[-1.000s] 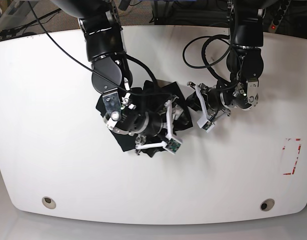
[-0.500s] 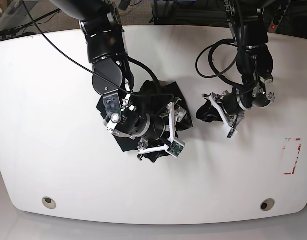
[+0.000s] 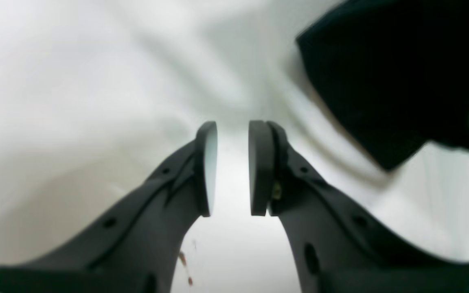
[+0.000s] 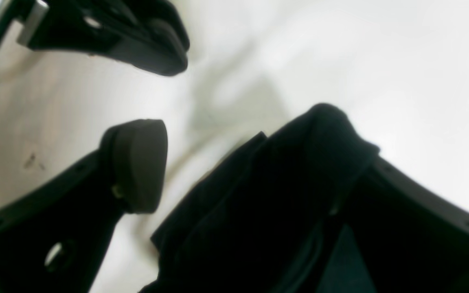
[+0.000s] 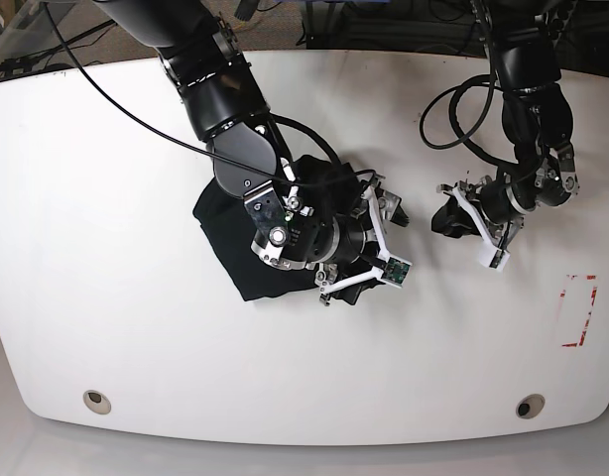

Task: Fold the T-shirt properly
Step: 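Press the folded bundle down with the right gripper and release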

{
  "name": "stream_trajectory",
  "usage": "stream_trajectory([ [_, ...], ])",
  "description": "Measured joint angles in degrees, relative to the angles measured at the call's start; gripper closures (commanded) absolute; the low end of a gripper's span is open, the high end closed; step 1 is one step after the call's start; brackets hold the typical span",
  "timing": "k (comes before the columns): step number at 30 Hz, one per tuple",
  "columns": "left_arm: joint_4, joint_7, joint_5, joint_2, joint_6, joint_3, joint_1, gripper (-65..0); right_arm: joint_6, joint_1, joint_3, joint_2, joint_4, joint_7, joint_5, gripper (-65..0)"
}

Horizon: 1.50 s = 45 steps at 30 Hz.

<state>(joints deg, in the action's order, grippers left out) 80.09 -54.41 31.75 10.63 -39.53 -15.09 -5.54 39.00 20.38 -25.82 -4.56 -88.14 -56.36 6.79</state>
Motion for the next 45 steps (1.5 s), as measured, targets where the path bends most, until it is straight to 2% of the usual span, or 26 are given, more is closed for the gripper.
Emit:
stream_trajectory([
  [4, 0.0, -0.1, 0.1, 0.9, 0.0, 0.5, -0.1, -11.5, 0.0, 0.8, -2.5, 0.5, 0.1, -3.3, -0.2, -50.6],
  [6, 0.0, 0.0, 0.0, 1.7, 0.0, 0.5, -0.2, -11.5, 0.0, 1.9, -6.0, 0.7, 0.6, -4.9, -1.9, -50.4],
  [11, 0.0, 0.0, -0.2, 1.9, 0.0, 0.5, 0.0, -11.5, 0.2, 2.2, -8.6, 0.6, 0.9, -4.9, -4.1, -50.7],
  [15, 0.0, 0.1, -0.1, 1.9, 0.0, 0.5, -0.1, -11.5, 1.0, 2.7, -14.3, 3.2, 1.0, -5.9, -7.0, -50.4],
  [20, 0.0, 0.0, -0.2, 2.0, 0.0, 0.6, -0.1, -11.7, 1.3, 0.8, -14.5, 5.1, -2.3, -6.8, -7.0, -50.3],
  [23, -0.1, 0.0, -0.4, 1.9, 0.0, 0.6, 0.0, -11.7, 1.1, -1.3, -13.0, 6.8, -6.6, -5.7, -7.3, -50.3],
  [27, -0.1, 0.0, -0.4, 2.1, 0.0, 2.4, -0.2, -11.7, 1.2, -5.2, -7.3, 8.2, -12.3, -5.4, -7.3, -50.3],
  [31, 0.0, 0.0, 0.1, 2.0, 0.0, 4.1, 0.0, -11.7, 1.1, -6.6, -0.8, 7.9, -17.5, -5.3, -6.8, -50.3],
  [36, -0.1, 0.0, -0.4, 2.5, 0.0, 3.9, -0.2, -11.7, 1.1, -6.3, 5.4, 7.1, -16.8, -4.1, -7.1, -50.1],
  [39, -0.1, 0.0, -0.4, 2.6, 0.0, 3.8, -0.2, -11.7, 1.1, -6.3, 6.2, 6.7, -14.5, -2.2, -7.5, -50.1],
  [42, -0.1, 0.0, -0.4, 2.3, 0.0, 3.9, -0.3, -11.7, 1.1, -6.3, 3.9, 6.1, -12.6, -2.7, -8.0, -50.6],
  [45, -0.1, 0.0, -0.3, 2.3, 0.0, 3.9, -0.4, -11.7, 1.1, -6.8, 2.1, 3.7, -12.1, -2.5, -7.1, -50.7],
])
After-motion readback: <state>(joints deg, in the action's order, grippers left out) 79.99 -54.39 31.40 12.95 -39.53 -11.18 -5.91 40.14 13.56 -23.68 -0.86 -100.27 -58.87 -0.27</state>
